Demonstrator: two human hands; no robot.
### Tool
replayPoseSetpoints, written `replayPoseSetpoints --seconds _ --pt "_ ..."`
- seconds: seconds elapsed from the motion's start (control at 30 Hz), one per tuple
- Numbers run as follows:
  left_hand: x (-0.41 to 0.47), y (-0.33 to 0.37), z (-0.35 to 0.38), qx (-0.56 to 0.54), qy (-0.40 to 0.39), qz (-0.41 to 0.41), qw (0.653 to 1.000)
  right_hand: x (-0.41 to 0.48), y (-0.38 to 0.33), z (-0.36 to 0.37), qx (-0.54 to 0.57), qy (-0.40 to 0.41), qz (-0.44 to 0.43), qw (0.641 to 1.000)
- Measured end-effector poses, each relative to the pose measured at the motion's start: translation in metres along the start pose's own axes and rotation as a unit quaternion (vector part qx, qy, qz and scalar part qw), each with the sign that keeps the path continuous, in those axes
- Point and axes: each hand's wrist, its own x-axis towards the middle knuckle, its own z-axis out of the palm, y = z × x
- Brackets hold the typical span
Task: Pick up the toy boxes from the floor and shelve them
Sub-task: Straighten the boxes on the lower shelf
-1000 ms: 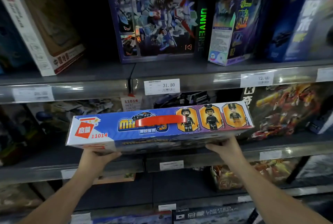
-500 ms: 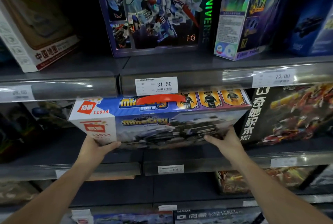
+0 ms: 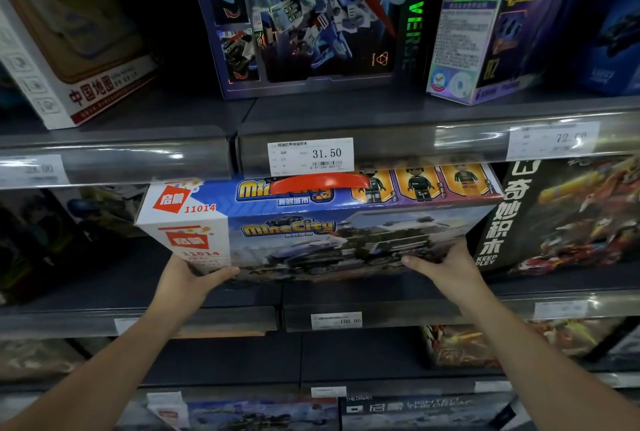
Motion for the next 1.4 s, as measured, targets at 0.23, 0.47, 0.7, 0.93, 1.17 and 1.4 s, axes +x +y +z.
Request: replayPoseSetpoints --seconds 0.23,0.47,0.7,0.93,1.17,1.4 --pt "0.001 0.004 -0.002 0.004 -0.010 -0.019 1.000 -0.008 -0.002 0.002 0.020 0.004 -0.001 1.000" --pt "-0.003 0.008 -0.003 -0.002 -0.016 -0.012 1.000 -0.021 -0.010 0.002 0.022 0.021 -0.037 0.999" --pt "-0.009 0.011 -0.006 0.000 -0.020 -0.002 1.000 -0.029 -0.012 -0.004 0.017 0.011 -0.036 0.999" --pt "-0.016 0.016 -0.007 0.000 -0.026 0.000 1.000 -0.035 -0.014 -0.009 0.015 0.002 -0.039 0.999" --pt "-0.015 0.012 -0.008 0.000 -0.015 -0.007 1.000 -0.037 -0.012 -0.007 0.025 0.018 -0.041 0.999" --pt "-0.010 0.010 -0.004 -0.009 -0.004 0.004 1.000 -0.032 -0.015 0.000 0.017 0.017 -0.039 0.999"
